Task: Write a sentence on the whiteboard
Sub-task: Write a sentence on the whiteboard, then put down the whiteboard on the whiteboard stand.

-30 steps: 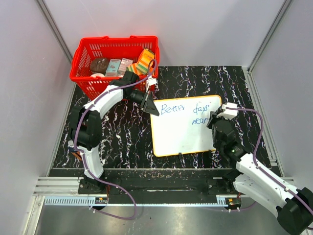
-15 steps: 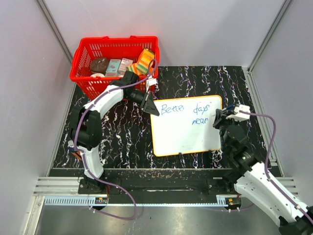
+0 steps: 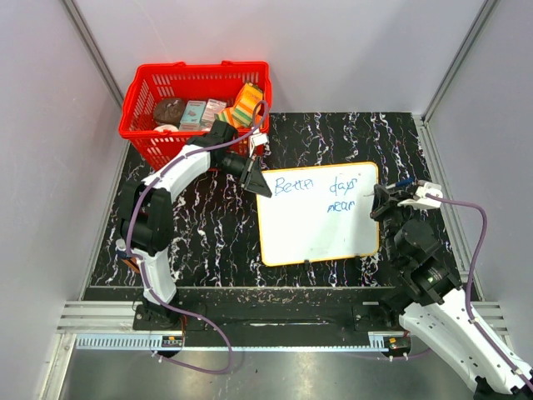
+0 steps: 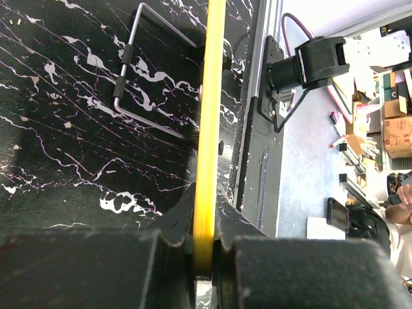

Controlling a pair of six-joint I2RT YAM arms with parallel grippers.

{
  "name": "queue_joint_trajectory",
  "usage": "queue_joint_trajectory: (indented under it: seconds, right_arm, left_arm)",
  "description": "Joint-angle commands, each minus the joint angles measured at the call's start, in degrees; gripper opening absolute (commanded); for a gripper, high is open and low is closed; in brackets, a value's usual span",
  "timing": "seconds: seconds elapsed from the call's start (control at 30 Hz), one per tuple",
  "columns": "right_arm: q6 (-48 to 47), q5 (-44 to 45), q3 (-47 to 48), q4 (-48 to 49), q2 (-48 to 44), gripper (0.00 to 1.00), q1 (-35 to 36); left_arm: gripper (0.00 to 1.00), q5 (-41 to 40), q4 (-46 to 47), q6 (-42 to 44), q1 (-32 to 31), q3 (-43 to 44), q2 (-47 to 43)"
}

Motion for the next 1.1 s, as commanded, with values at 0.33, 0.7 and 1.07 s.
queue_joint_trajectory:
  seconds: [0.33, 0.7, 1.07]
  right_arm:
    - [1.6, -0.7, 0.3, -1.9, -1.3, 0.0, -0.4]
    - [0.8, 0.0, 0.3, -2.5, -1.9, 0.0, -0.4]
    - [0.6, 0.1, 0.6, -3.6, -2.5, 0.0, -0.4]
  left_arm:
    - [0.07, -16.6, 0.9, 6.6, -0.7, 6.1, 6.5]
    - [0.48, -19.9, -0.4, 10.3, -0.3, 7.4, 7.7]
    - [0.94, -22.2, 4.4, 7.6, -0.2, 3.3, 0.3]
